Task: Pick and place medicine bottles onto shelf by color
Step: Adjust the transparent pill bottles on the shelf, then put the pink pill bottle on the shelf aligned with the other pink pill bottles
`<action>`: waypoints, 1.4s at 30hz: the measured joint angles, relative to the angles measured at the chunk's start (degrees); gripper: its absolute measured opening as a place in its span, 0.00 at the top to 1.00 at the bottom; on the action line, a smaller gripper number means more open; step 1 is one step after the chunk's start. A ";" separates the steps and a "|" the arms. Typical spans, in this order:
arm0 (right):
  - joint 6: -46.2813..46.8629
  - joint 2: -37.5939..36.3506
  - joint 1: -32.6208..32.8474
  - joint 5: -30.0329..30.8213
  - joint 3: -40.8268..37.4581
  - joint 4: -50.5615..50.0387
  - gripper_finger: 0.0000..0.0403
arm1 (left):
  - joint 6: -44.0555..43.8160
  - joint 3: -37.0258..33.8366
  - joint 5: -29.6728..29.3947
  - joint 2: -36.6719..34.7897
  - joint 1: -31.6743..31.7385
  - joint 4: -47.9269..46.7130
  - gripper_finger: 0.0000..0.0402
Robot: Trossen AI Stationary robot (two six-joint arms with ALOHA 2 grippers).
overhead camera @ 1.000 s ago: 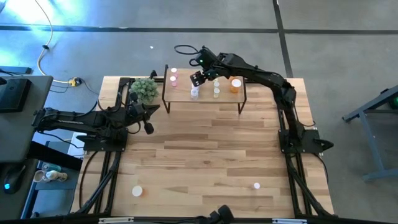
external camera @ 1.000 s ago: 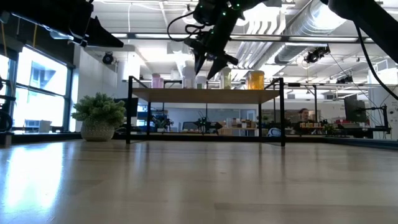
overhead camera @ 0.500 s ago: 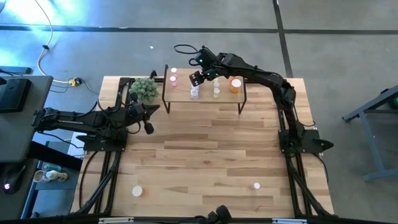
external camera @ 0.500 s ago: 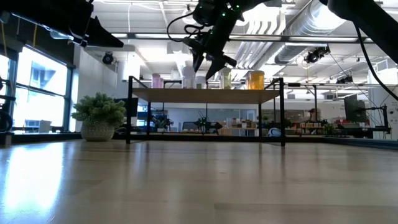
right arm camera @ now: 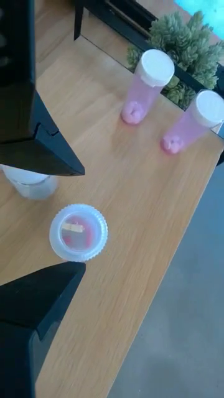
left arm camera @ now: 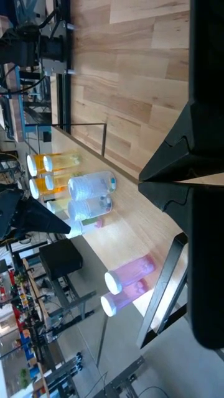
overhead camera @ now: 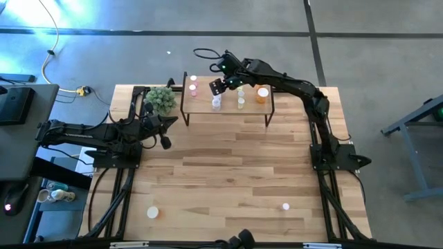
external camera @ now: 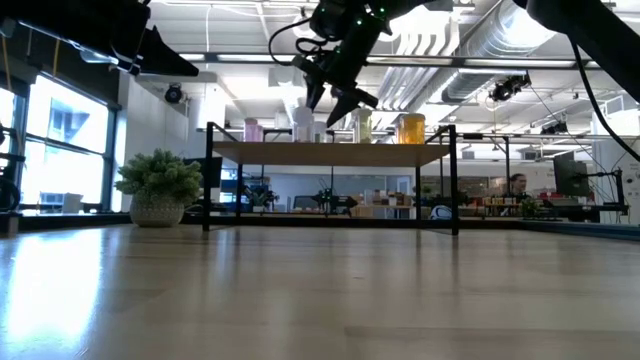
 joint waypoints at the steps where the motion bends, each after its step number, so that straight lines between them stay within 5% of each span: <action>1: 0.03 0.00 0.00 -0.11 0.00 0.31 0.43 | 0.02 0.00 0.00 0.00 0.00 0.00 1.00; 26: -0.90 0.07 0.00 -3.63 0.00 7.58 0.43 | 0.10 0.00 0.00 0.00 0.00 -0.46 1.00; 42: -13.87 -6.33 1.04 -4.04 0.02 6.96 0.43 | 0.13 0.01 0.00 0.00 -0.01 -1.88 1.00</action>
